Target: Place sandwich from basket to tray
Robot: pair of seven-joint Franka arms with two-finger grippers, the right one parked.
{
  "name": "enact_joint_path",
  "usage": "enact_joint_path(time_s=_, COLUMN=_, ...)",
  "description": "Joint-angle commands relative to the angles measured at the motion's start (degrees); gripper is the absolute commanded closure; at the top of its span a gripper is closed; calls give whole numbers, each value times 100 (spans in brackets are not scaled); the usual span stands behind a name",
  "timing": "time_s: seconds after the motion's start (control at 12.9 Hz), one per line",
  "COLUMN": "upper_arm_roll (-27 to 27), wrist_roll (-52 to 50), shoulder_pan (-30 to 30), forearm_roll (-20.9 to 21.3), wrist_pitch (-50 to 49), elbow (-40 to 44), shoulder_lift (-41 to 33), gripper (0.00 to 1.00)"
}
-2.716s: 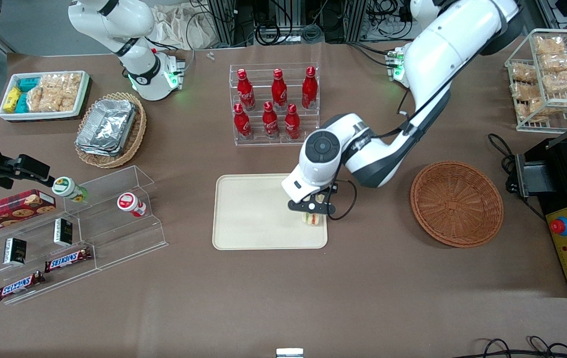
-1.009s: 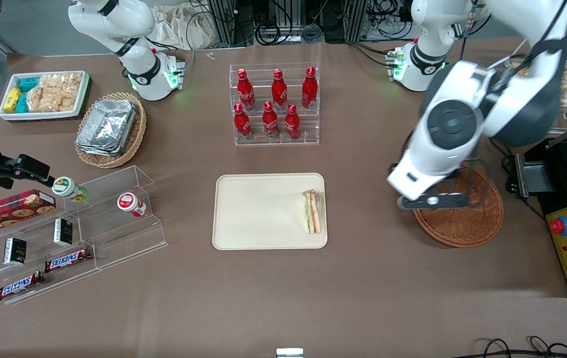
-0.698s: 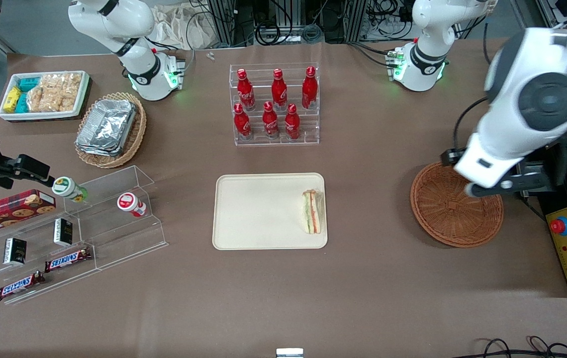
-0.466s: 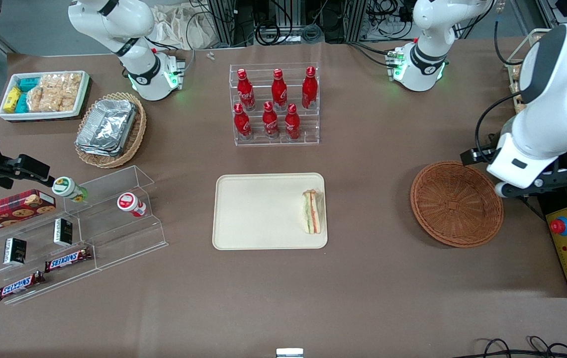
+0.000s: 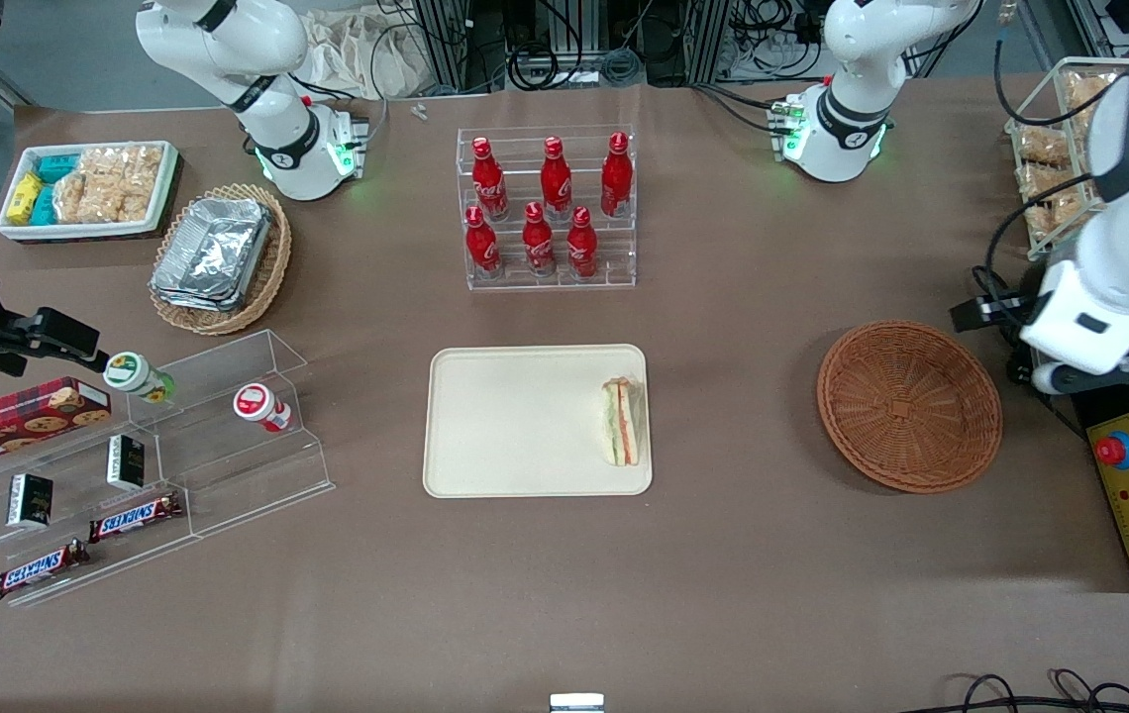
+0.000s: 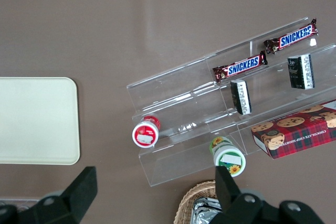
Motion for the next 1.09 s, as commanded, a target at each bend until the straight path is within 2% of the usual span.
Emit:
enact_joint_path(time_s=0.0, upper_arm_roll=881, wrist_roll=483, shoulder_pan=-564, forearm_roll=-336, wrist_pitch=136, elbow=-50, shoulder_lift=-291, gripper=0)
enact_joint_path(time_s=0.16, upper_arm_roll=2349, wrist_roll=905, shoulder_pan=-1637, forearm_roll=-775, wrist_pitch=399, elbow=-242, shoulder_lift=-555, gripper=0)
enact_joint_path(time_s=0.23, upper_arm_roll=2861, wrist_roll=1011, shoulder_pan=-2059, forearm_roll=-872, wrist_pitch=565, elbow=-461, shoulder_lift=-704, gripper=0)
enact_joint_path(time_s=0.31, upper_arm_roll=3145, wrist_roll=1047, shoulder_pan=-2290, forearm_roll=-960, wrist_pitch=811, elbow=-742, shoulder_lift=-879, gripper=0)
enact_joint_path(time_s=0.54, upper_arm_roll=3262, wrist_roll=1030, shoulder_pan=-2406, forearm_roll=-1014, wrist_pitch=1672, elbow=-1692, shoulder_lift=-1425, gripper=0)
enact_joint_path(time_s=0.7, upper_arm_roll=3279, wrist_roll=1013, shoulder_pan=-2528, forearm_roll=-1058, wrist_pitch=1683, elbow=-1641, shoulder_lift=-1391, gripper=0)
enact_joint_path(time_s=0.85, upper_arm_roll=3840, wrist_roll=1039, shoulder_pan=-2932, forearm_roll=-1075, wrist_pitch=1657, elbow=-1519, shoulder_lift=-1312, gripper=0)
enact_joint_path(time_s=1.01, upper_arm_roll=3842, wrist_roll=1048, shoulder_pan=-2960, forearm_roll=-1075, wrist_pitch=1613, elbow=-1421, shoulder_lift=-1268, gripper=0)
